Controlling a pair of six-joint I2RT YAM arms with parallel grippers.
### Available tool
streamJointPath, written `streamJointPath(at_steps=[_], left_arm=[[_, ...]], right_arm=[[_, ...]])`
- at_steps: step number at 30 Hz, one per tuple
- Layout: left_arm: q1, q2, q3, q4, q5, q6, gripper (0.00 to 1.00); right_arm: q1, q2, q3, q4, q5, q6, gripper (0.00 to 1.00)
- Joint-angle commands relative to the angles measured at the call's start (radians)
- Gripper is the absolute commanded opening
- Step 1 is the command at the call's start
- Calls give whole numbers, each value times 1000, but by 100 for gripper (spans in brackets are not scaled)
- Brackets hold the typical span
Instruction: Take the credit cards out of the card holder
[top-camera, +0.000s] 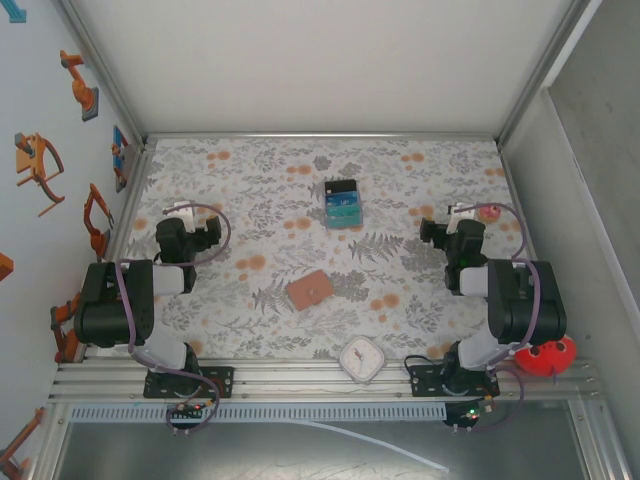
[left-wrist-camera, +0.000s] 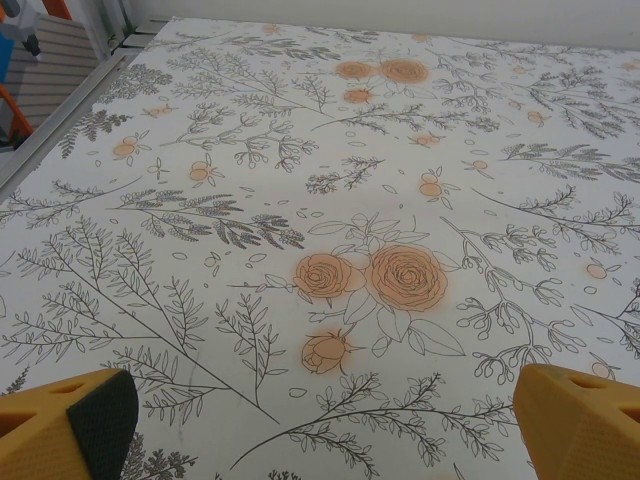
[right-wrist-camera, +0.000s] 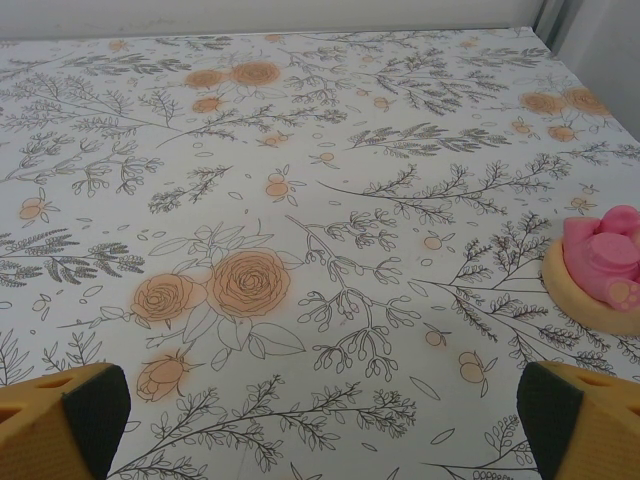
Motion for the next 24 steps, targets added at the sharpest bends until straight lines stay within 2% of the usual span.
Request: streamJointPath(at_steps=[1,9,13,16,18,21,24], left_arm=[[-5,-27,-12,-14,-1,3,97],[-3,-30,-15,-8,2,2,97],[-6,-78,0,-78,7,8,97],[-11,-139,-17,-90,-10,8,97],[-23,-196,-5,-155,-20,19,97],[-84,-286,30,-260,-96,47,97],[-113,-367,43,-318,-58,-3,97]], right_arm=[[-7,-27,-10,-1,11,10,99],[-6,-28,-9,-3,11,9,99],[-6,-65,12,-70,16,14,99],[-6,-101,8,-85,38,19,99],[-6,-138,21,-134,46,21,99],[-5,-209,67,-269,66,27,99],[-5,-293,67,-330,95,84,99]])
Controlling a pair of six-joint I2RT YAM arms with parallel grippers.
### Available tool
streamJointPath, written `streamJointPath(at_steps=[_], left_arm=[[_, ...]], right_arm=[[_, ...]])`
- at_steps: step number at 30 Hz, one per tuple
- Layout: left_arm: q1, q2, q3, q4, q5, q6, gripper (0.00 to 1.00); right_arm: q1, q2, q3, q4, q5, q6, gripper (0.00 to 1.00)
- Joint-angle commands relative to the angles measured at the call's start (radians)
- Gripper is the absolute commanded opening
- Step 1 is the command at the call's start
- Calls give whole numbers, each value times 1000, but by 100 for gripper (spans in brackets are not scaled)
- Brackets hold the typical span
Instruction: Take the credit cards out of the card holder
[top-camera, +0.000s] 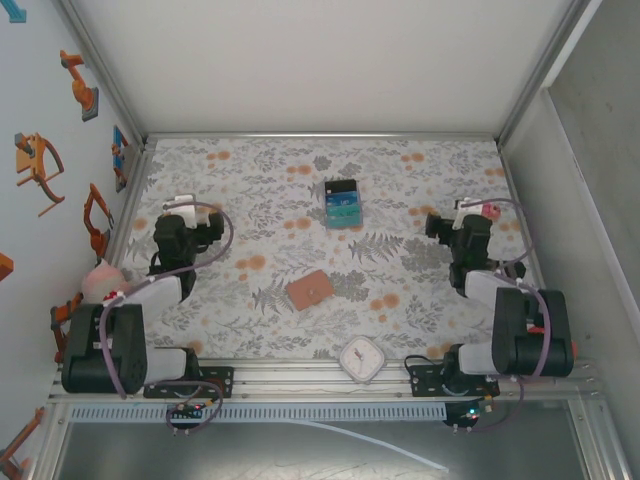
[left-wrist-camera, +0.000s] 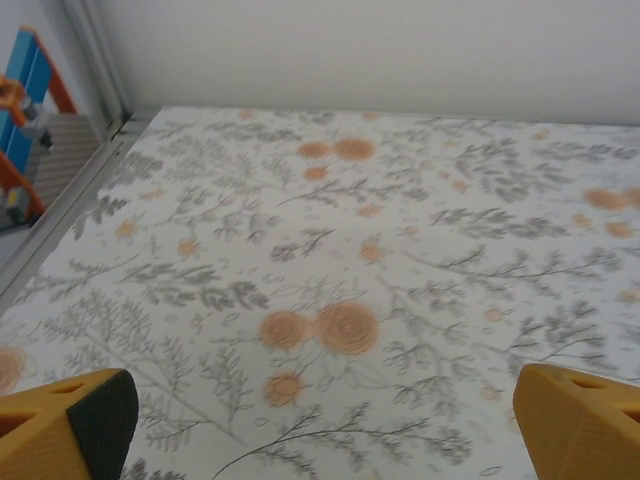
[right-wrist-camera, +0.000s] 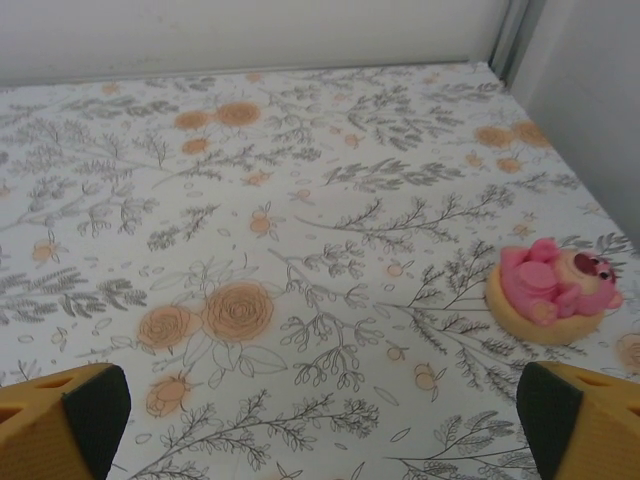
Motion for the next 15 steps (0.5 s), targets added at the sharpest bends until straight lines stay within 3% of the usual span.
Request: streamJointPath(at_steps=[1,9,15], left_arm=[[-29,-81,47,-135,12,-38,97],[-177,-218,122,-423,123,-156,97],[-391,-281,123,-610,74,-204,97]], right_arm=[[-3,-103,38,-124,39,81,100],[22,-293,141,-489,56,164,100],[44,-379,206,-747,35,239,100]])
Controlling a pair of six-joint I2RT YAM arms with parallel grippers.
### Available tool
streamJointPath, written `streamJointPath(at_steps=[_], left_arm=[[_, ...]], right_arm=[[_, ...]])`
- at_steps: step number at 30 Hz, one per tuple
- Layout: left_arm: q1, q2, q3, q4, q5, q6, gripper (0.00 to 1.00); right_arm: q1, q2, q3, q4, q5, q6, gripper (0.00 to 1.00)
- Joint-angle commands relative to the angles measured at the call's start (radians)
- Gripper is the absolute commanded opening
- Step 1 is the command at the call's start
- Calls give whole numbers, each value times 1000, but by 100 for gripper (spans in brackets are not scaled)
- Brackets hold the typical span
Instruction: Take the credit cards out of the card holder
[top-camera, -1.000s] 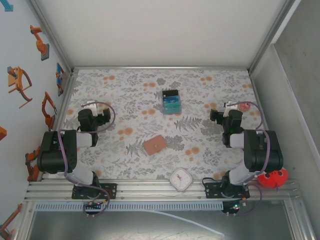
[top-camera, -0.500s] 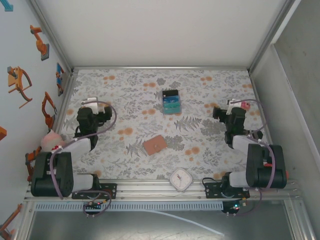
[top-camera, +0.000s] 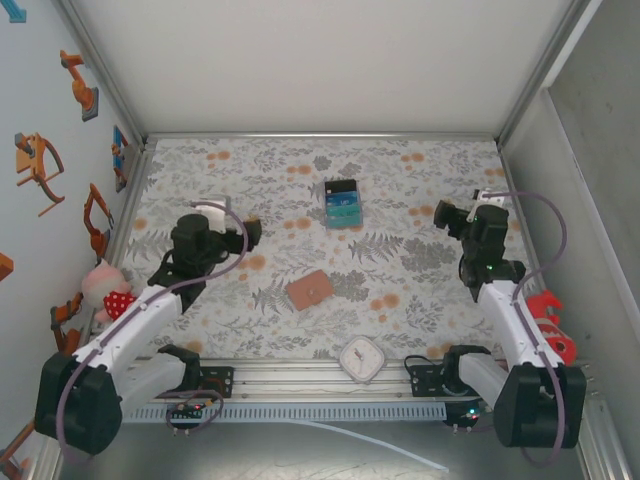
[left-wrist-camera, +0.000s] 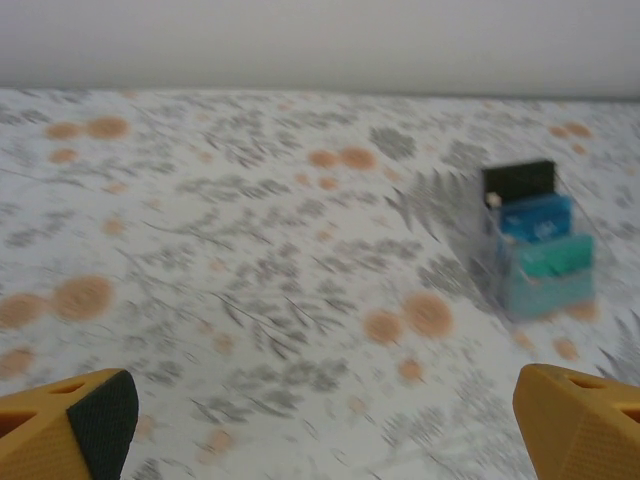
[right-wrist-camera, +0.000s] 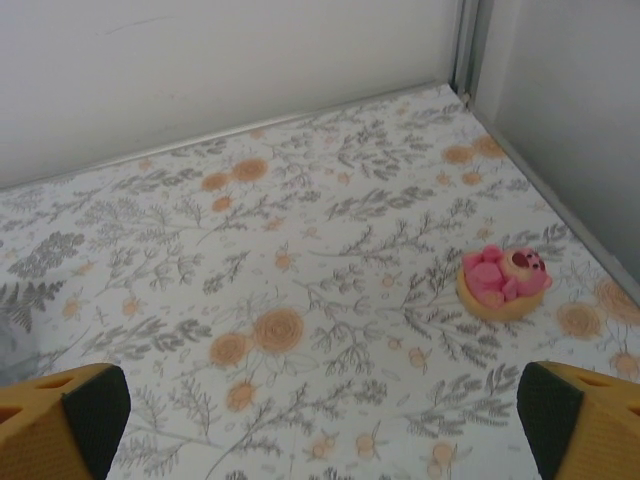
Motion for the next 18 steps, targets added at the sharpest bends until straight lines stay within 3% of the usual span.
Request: streamJointPath(at_steps=[1,9,18], left_arm=[[-108,-24,18,-169,-18,-55,97],[-421,62,58,-310,-161,30,97],[-598,428,276,-504,-249,129,97]], right_arm=[[17,-42,53,-231,0,77,100],[52,-99,99,-457,-37,145,99],[96,-125,123,-513,-14,166,100]])
